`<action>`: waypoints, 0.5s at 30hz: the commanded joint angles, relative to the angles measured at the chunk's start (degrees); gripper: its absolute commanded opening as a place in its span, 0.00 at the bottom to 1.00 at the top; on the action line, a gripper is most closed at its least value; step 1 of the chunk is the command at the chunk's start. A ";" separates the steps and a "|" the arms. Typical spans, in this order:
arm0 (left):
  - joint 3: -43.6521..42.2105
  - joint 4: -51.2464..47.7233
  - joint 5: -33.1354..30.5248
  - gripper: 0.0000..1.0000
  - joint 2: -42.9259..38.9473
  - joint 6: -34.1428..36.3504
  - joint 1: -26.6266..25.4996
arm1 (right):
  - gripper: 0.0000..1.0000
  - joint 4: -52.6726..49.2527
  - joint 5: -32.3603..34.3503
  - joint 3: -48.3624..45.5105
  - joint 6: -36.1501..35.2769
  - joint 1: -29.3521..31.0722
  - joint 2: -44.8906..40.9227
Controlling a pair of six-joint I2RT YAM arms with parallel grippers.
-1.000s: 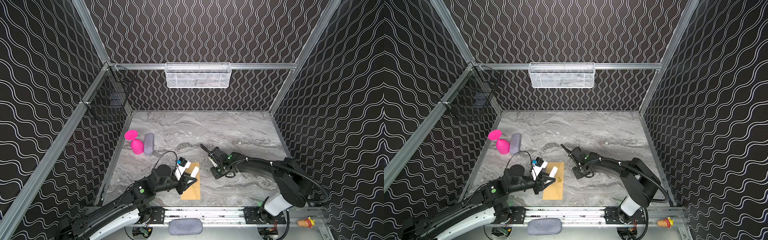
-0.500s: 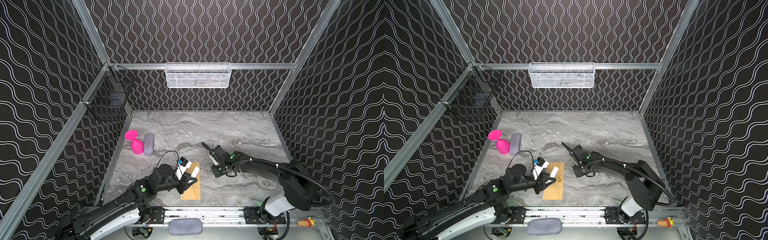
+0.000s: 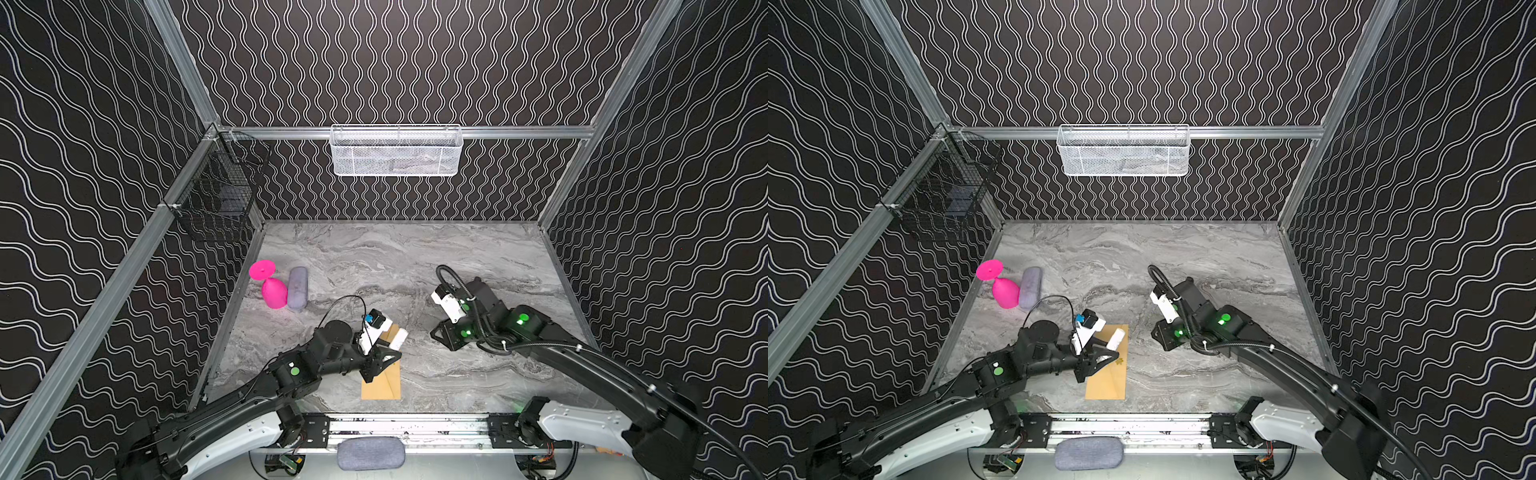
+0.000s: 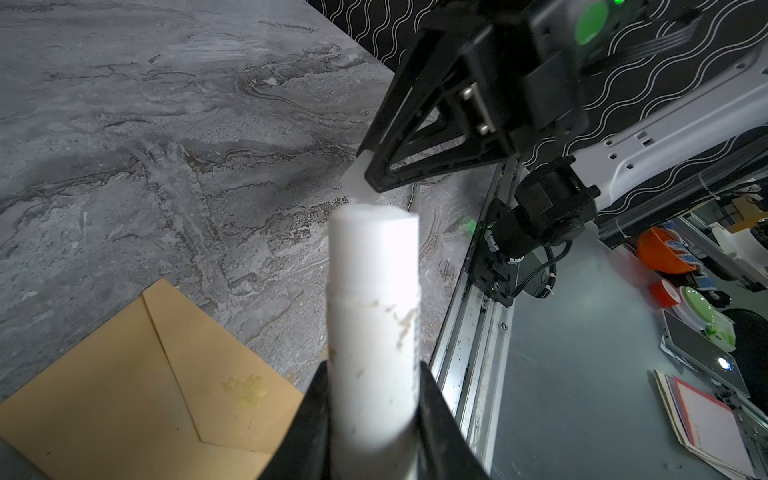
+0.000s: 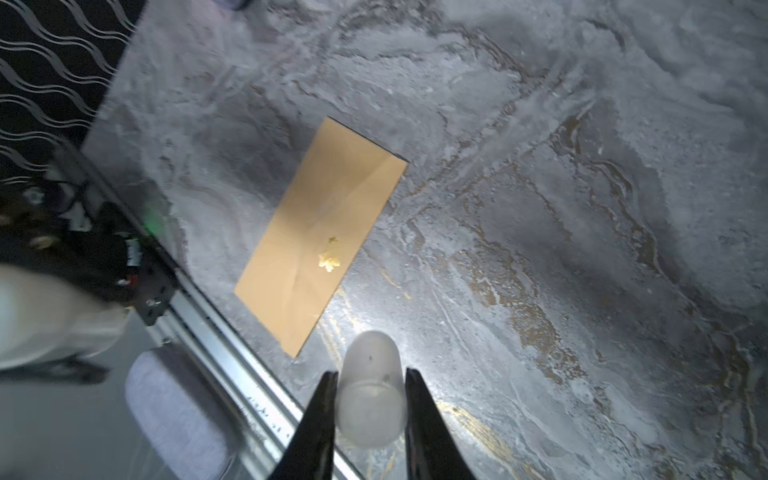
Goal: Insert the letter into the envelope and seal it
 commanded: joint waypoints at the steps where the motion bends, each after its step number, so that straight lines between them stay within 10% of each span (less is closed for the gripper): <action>1: 1.63 3.64 1.52 0.00 1.53 2.51 -0.03 | 0.23 -2.27 -5.60 0.89 -1.54 -0.04 -3.72; 15: 3.32 5.27 5.17 0.00 4.01 6.30 -0.38 | 0.22 4.15 -14.42 0.85 -1.06 -0.14 -11.12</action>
